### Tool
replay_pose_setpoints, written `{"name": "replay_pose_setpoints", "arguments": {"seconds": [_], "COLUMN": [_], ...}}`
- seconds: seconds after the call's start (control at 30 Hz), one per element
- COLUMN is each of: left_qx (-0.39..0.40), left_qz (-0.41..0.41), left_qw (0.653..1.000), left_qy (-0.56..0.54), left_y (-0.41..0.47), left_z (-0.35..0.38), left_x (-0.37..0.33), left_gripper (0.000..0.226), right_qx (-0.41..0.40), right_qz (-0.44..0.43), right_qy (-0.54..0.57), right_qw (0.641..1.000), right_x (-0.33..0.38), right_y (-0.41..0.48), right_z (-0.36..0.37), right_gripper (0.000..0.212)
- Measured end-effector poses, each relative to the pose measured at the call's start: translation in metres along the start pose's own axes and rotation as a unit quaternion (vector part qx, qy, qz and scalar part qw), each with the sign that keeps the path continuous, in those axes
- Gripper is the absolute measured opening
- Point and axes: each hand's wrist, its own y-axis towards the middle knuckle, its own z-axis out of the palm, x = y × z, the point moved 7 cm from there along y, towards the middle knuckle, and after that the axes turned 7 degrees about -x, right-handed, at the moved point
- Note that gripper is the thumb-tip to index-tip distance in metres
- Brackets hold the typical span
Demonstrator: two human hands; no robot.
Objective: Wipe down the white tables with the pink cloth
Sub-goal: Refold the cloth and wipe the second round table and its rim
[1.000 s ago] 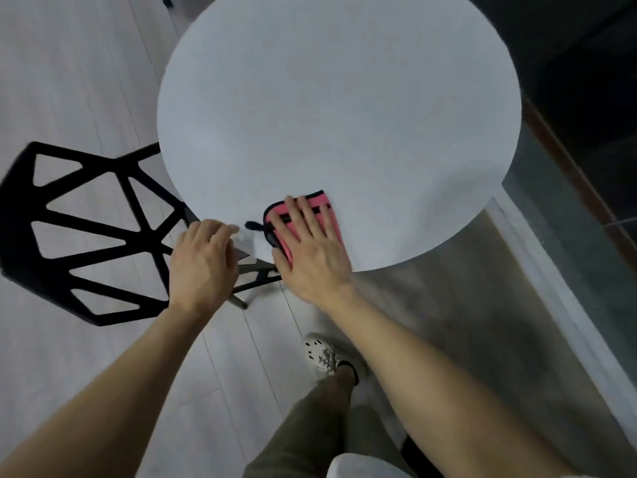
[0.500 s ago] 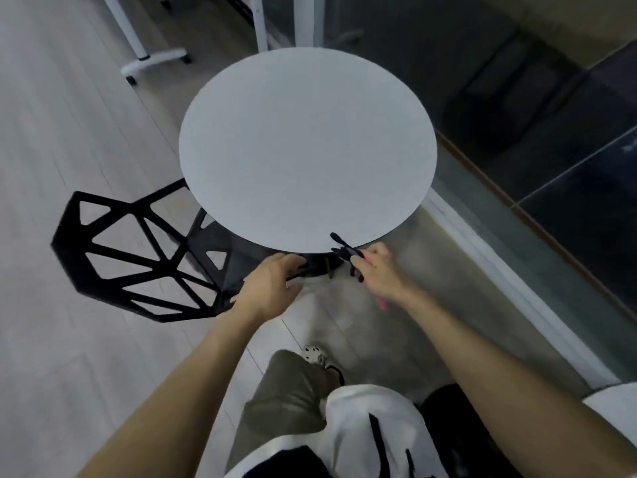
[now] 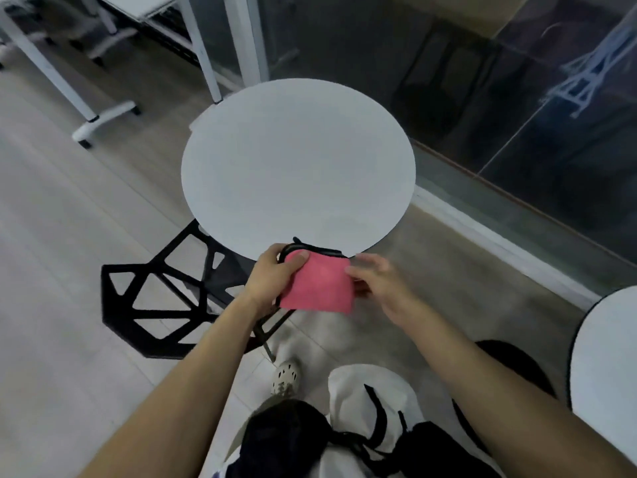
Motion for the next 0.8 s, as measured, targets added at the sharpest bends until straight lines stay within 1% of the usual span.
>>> {"name": "replay_pose_setpoints", "arguments": {"seconds": [0.03, 0.1, 0.13, 0.17, 0.2, 0.23, 0.27, 0.3, 0.33, 0.37, 0.4, 0.43, 0.47, 0.5, 0.53, 0.57, 0.6, 0.63, 0.67, 0.73, 0.77, 0.8], "left_qx": [0.017, 0.078, 0.11, 0.132, 0.144, 0.147, 0.143, 0.133, 0.116, 0.099, 0.091, 0.098, 0.116, 0.143, 0.174, 0.213, 0.252, 0.28, 0.294, 0.303, 0.3, 0.291], "left_qz": [-0.003, 0.006, 0.03, 0.061, 0.091, 0.117, 0.144, 0.176, 0.213, 0.257, 0.298, 0.324, 0.329, 0.315, 0.286, 0.25, 0.221, 0.205, 0.2, 0.19, 0.18, 0.173], "left_qw": [1.0, 0.996, 0.993, 0.989, 0.981, 0.971, 0.958, 0.939, 0.91, 0.873, 0.839, 0.823, 0.828, 0.848, 0.872, 0.891, 0.899, 0.899, 0.895, 0.878, 0.87, 0.859], "left_qy": [-0.013, -0.04, -0.019, 0.03, 0.089, 0.148, 0.204, 0.265, 0.335, 0.402, 0.447, 0.456, 0.438, 0.401, 0.357, 0.313, 0.281, 0.266, 0.269, 0.317, 0.348, 0.383], "left_y": [0.005, 0.015, 0.018, 0.021, 0.022, 0.024, 0.025, 0.026, 0.027, 0.027, 0.026, 0.026, 0.026, 0.027, 0.027, 0.026, 0.023, 0.022, 0.022, 0.028, 0.033, 0.04], "left_z": [-0.008, -0.019, -0.022, -0.025, -0.026, -0.028, -0.028, -0.027, -0.026, -0.022, -0.017, -0.011, -0.004, 0.003, 0.011, 0.021, 0.034, 0.046, 0.056, 0.072, 0.074, 0.074], "left_x": [-0.003, -0.009, -0.013, -0.016, -0.018, -0.021, -0.024, -0.028, -0.033, -0.038, -0.042, -0.044, -0.045, -0.046, -0.046, -0.046, -0.045, -0.043, -0.04, -0.029, -0.021, -0.013], "left_gripper": [0.068, 0.103, 0.114, 0.119, 0.116, 0.106, 0.093, 0.079, 0.066, 0.054, 0.045, 0.039, 0.033, 0.025, 0.017, 0.011, 0.007, 0.008, 0.012, 0.019, 0.023, 0.032], "right_qx": [-0.02, -0.013, 0.003, 0.011, 0.006, -0.01, -0.026, -0.035, -0.04, -0.045, -0.055, -0.078, -0.113, -0.152, -0.176, -0.176, -0.15, -0.121, -0.119, -0.172, -0.213, -0.253], "right_qz": [-0.008, -0.017, -0.033, -0.065, -0.105, -0.143, -0.171, -0.19, -0.203, -0.213, -0.223, -0.237, -0.251, -0.254, -0.235, -0.197, -0.147, -0.108, -0.092, -0.078, -0.068, -0.056], "right_qy": [0.015, 0.033, 0.027, 0.004, -0.034, -0.08, -0.133, -0.188, -0.24, -0.282, -0.31, -0.326, -0.33, -0.311, -0.262, -0.184, -0.095, -0.027, 0.002, 0.021, 0.026, 0.021], "right_qw": [1.0, 0.999, 0.999, 0.998, 0.994, 0.986, 0.976, 0.963, 0.948, 0.934, 0.923, 0.912, 0.903, 0.903, 0.919, 0.947, 0.973, 0.986, 0.989, 0.982, 0.974, 0.966], "right_x": [0.003, 0.003, 0.001, 0.001, 0.002, 0.003, 0.003, 0.002, 0.003, 0.005, 0.008, 0.014, 0.021, 0.026, 0.026, 0.022, 0.012, 0.001, -0.008, -0.023, -0.029, -0.038], "right_y": [-0.001, -0.001, -0.003, -0.004, -0.005, -0.006, -0.007, -0.009, -0.01, -0.01, -0.011, -0.011, -0.011, -0.011, -0.012, -0.013, -0.013, -0.013, -0.012, -0.006, -0.003, 0.0], "right_z": [0.009, 0.028, 0.037, 0.043, 0.044, 0.043, 0.042, 0.041, 0.041, 0.04, 0.036, 0.029, 0.019, 0.005, -0.008, -0.016, -0.018, -0.016, -0.016, -0.028, -0.038, -0.049], "right_gripper": [0.054, 0.063, 0.071, 0.081, 0.089, 0.092, 0.09, 0.084, 0.072, 0.056, 0.043, 0.033, 0.029, 0.03, 0.033, 0.039, 0.046, 0.051, 0.052, 0.043, 0.034, 0.024]}}
